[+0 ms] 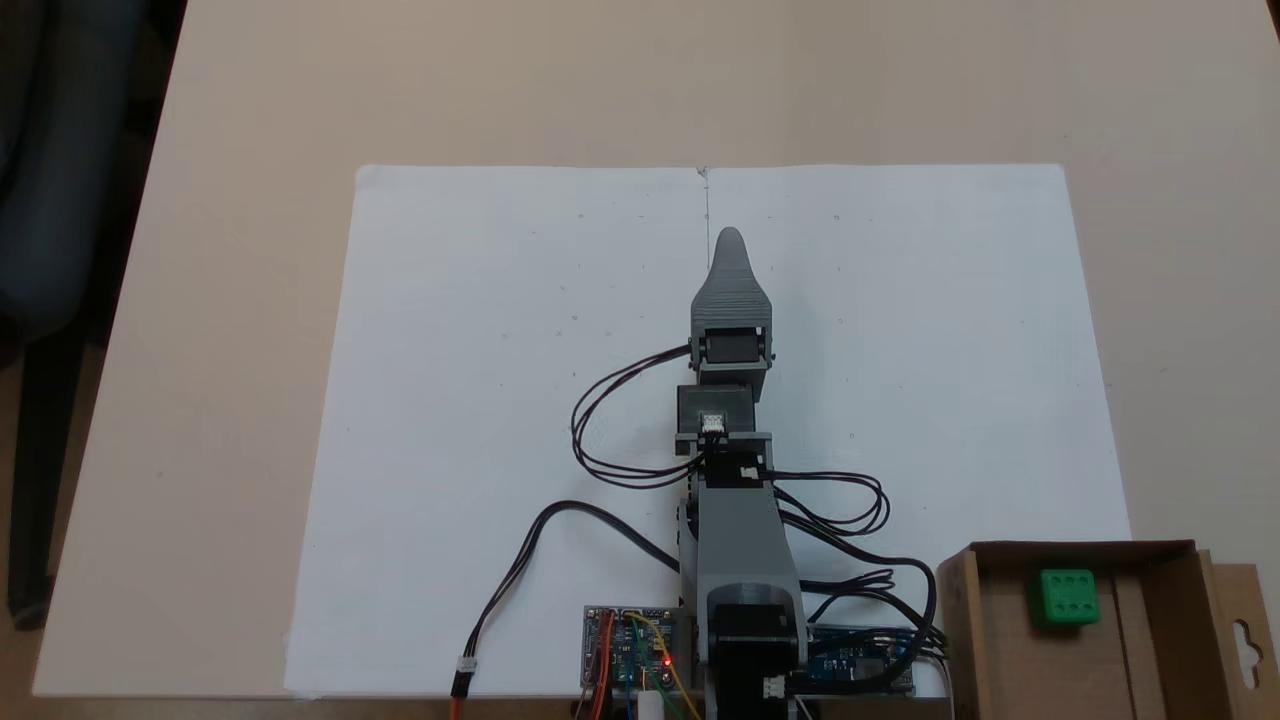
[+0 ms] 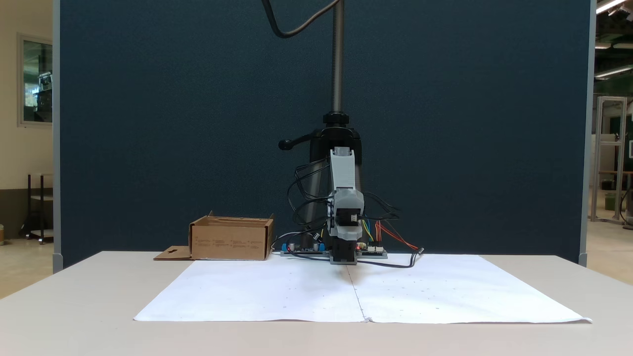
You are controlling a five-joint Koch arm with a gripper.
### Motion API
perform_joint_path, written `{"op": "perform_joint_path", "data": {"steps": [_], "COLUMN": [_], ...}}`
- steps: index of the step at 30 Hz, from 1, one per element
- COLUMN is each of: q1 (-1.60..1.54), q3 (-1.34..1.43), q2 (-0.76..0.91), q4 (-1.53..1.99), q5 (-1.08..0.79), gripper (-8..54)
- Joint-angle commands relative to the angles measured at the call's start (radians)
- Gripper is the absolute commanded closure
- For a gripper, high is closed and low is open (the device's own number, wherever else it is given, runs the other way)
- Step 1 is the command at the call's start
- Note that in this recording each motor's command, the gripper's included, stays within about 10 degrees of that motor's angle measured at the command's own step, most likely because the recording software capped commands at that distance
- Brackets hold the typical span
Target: Grasp a green dice and put it in the bin.
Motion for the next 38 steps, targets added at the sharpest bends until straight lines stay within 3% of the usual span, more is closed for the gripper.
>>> {"op": "perform_joint_path", "data": {"steps": [1, 13, 38], "q1": [-0.014, 0.031, 0.0], "q3": [0.043, 0.091, 0.089], "q2": [0.117, 0.115, 0.109], "q4": [-0.167, -0.485, -0.472], "q5": [-0.084, -0.086, -0.077], "gripper": [2.4, 1.8, 0.9]}}
